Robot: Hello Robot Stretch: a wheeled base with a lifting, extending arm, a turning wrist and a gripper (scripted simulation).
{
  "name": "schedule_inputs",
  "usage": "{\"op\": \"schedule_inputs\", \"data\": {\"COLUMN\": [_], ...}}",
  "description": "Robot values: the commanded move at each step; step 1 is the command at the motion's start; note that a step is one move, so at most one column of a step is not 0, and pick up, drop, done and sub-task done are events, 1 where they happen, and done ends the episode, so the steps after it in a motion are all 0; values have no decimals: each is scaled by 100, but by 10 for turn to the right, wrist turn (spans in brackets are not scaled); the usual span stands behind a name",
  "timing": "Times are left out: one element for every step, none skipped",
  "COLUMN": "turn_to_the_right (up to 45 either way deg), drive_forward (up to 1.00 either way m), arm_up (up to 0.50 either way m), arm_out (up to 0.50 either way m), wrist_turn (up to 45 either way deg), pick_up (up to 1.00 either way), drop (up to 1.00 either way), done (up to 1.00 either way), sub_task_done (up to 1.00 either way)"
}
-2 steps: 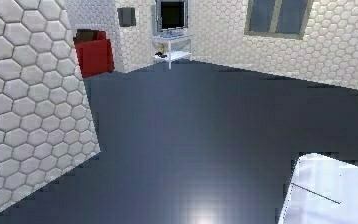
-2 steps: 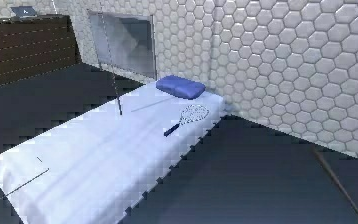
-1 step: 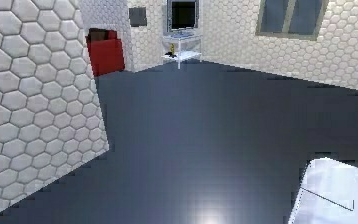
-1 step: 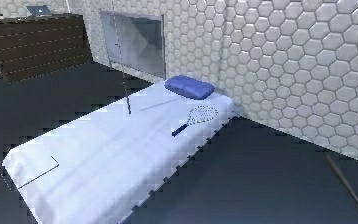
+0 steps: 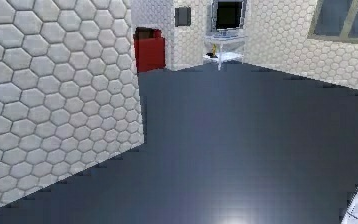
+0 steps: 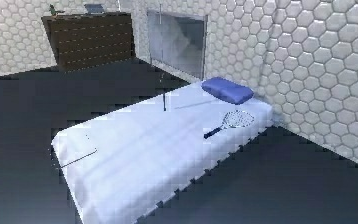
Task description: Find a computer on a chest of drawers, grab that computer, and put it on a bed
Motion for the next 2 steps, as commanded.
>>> {"op": "schedule_inputs", "data": {"turn_to_the_right": [0,30], "drive_forward": [20,0], "arm_up": [0,0], "arm_out": [0,0], "wrist_turn": [0,0], "pick_up": [0,0], "drop": [0,0], "done": [0,0], "sub_task_done": [0,0]}}
